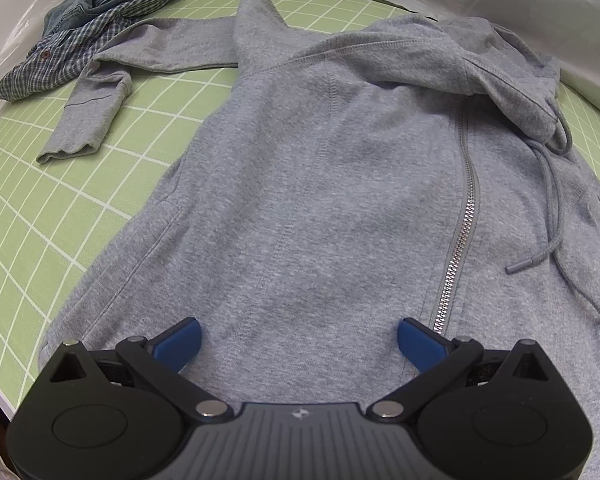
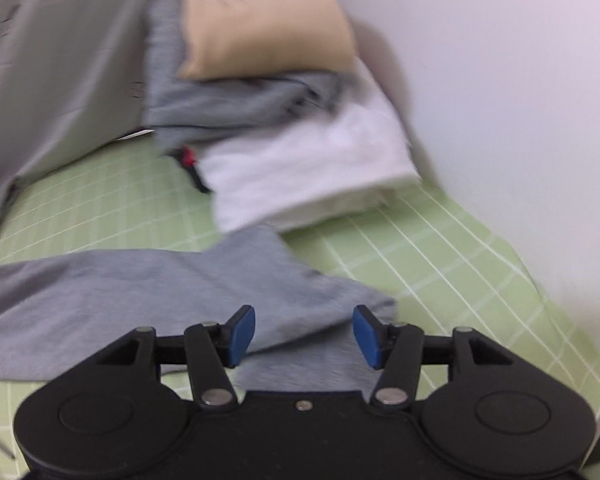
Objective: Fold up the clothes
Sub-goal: 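Grasp the grey sleeve cuff with the right gripper and pull it outward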
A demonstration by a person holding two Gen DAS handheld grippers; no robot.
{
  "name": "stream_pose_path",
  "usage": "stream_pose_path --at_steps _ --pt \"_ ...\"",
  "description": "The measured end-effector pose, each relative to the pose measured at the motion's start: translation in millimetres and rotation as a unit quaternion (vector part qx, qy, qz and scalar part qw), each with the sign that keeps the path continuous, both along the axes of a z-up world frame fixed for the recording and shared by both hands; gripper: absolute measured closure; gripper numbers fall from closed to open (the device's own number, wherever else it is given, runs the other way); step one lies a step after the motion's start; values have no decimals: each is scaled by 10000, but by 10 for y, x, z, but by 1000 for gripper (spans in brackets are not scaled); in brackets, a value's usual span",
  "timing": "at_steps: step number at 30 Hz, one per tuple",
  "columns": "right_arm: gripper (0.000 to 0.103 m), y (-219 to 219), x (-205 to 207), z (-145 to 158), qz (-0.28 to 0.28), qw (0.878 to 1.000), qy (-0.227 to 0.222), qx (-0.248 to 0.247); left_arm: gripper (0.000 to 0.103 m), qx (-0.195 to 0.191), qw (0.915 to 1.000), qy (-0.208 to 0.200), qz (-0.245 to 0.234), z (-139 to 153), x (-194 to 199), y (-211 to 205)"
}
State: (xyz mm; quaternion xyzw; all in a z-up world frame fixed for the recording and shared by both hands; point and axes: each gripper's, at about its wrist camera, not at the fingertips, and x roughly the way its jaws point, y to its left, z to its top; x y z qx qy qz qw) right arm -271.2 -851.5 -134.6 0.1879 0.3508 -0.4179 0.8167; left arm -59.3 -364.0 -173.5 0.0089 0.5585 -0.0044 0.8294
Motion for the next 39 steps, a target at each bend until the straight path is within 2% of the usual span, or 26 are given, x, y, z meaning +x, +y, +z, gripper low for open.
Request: stream_pose_path --at_steps 2,3,5,7,10,11,12,13,14,15,17,21,24,25,27,29,30,31,32,34,36,39 --pt "47 -156 -178 -36 -517 9953 -559 604 0 0 10000 -11 10 -1 -6 2" --pt "47 -223 -258 -59 -740 9886 -915 942 0 0 10000 -13 16 0 -8 5" --pt "47 -316 -325 -142 -1049 9735 -1400 1473 0 0 10000 -16 28 1 -12 9" --pt "47 -408 -386 -227 -1344 9527 -1864 1989 0 1 10000 -7 28 2 -10 11" --pt "49 -537 -397 -357 -1820 9275 -2202 2412 0 1 10000 8 25 4 -6 15" --pt "53 -576 -380 -371 -1887 9255 -2222 2420 0 0 10000 10 25 5 -6 15" --pt "57 -609 -351 -366 -1908 9268 -2208 2363 0 0 10000 11 22 4 -5 19" --pt "67 -644 -328 -351 -1875 9297 -2173 2309 0 0 10000 11 17 4 -4 23" --pt "88 -665 -306 -327 -1773 9329 -2184 2249 0 0 10000 15 15 4 -1 23" --pt "101 -685 -283 -301 -1665 9359 -2201 2188 0 0 10000 23 12 4 4 23" --pt "100 -680 -309 -133 -1449 9386 -2379 2037 0 0 10000 39 7 3 12 24" --pt "100 -367 -439 453 -695 9544 -2669 1140 0 -2 10000 19 33 -3 8 20" --pt "100 -73 -434 613 -110 9687 -2392 663 0 2 10000 23 55 -5 9 16" --pt "100 -15 -432 536 -129 9715 -2247 745 0 3 10000 26 61 -5 10 16" --pt "99 5 -466 210 -490 9698 -1982 1331 0 3 10000 22 56 -6 6 17" --pt "94 4 -513 -159 -958 9618 -1643 1969 0 2 10000 25 42 -5 3 21" --pt "91 29 -534 -270 -1073 9598 -1495 2120 0 1 10000 31 36 -3 2 23" --pt "85 56 -556 -294 -1105 9589 -1489 2148 0 1 10000 37 31 -3 4 24" --pt "72 82 -579 -310 -1130 9581 -1498 2166 0 2 10000 41 30 -3 5 24" --pt "55 68 -594 -267 -1176 9583 -1600 2055 0 2 10000 48 30 -2 5 23" --pt "54 8 -582 -227 -1246 9616 -1592 1858 0 1 10000 49 28 -1 2 26" --pt "46 -126 -517 -221 -1336 9707 -1341 1477 0 1 10000 38 34 -6 -5 25"
